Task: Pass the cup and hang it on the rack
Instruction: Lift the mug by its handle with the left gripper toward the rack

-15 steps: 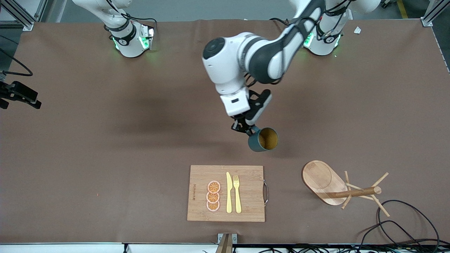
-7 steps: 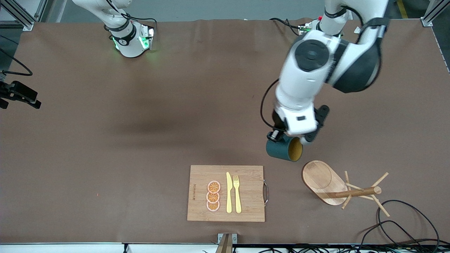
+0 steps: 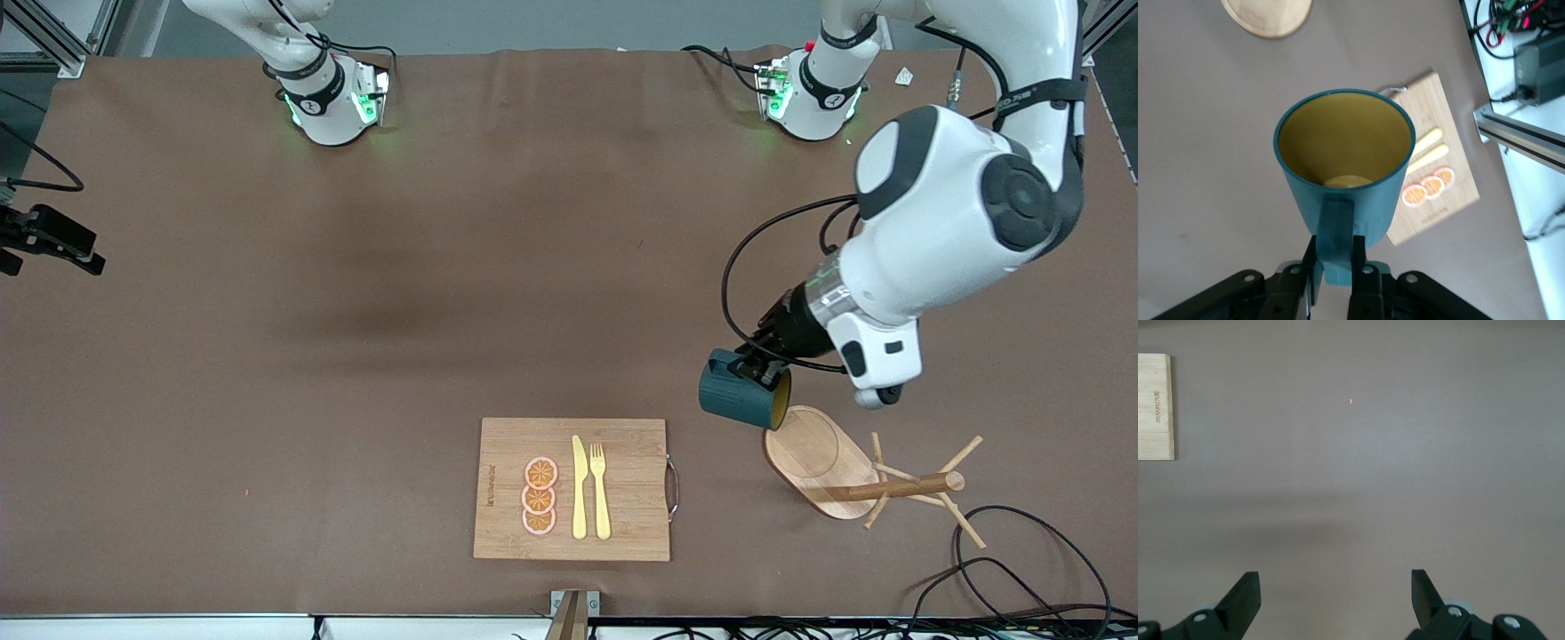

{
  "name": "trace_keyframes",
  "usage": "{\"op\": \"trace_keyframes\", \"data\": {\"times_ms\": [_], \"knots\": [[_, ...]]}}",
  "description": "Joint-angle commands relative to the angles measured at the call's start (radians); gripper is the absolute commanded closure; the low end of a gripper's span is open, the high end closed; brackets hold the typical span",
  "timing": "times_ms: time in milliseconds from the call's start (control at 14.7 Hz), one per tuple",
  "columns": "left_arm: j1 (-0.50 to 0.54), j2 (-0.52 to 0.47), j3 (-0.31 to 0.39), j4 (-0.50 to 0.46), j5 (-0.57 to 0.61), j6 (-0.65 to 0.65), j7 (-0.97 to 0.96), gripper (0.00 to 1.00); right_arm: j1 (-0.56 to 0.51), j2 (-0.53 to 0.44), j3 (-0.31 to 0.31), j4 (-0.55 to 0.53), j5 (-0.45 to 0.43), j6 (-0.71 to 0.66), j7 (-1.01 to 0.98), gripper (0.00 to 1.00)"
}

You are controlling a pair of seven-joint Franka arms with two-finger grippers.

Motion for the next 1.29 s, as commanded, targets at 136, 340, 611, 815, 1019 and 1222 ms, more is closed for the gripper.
{"op": "trace_keyframes", "data": {"times_ms": [136,340,611,815,1019,1222], "knots": [[0.144,0.002,-0.003,0.001,-0.264,0.001,0.118,0.99,0.003,-0.021,0.004,-0.010,-0.008,0.000,-0.003,0.00],[0.213,0.039,-0.001,-0.002,-0.390,0.001,0.122,0.99,0.005,-0.021,0.004,-0.012,-0.008,0.002,-0.002,0.00],[0.253,0.085,-0.001,-0.002,-0.453,0.004,0.176,0.99,0.005,-0.021,0.004,-0.012,-0.008,0.000,-0.002,0.00],[0.291,0.114,-0.001,-0.004,-0.537,0.002,0.211,0.99,0.005,-0.021,0.004,-0.012,-0.008,-0.003,-0.002,0.00],[0.307,0.125,0.000,-0.005,-0.541,0.001,0.237,0.99,0.005,-0.021,0.004,-0.012,-0.009,0.005,-0.003,0.00],[0.330,0.139,-0.001,-0.005,-0.547,0.001,0.254,0.99,0.005,-0.021,0.004,-0.012,-0.009,0.003,-0.003,0.00]]}}
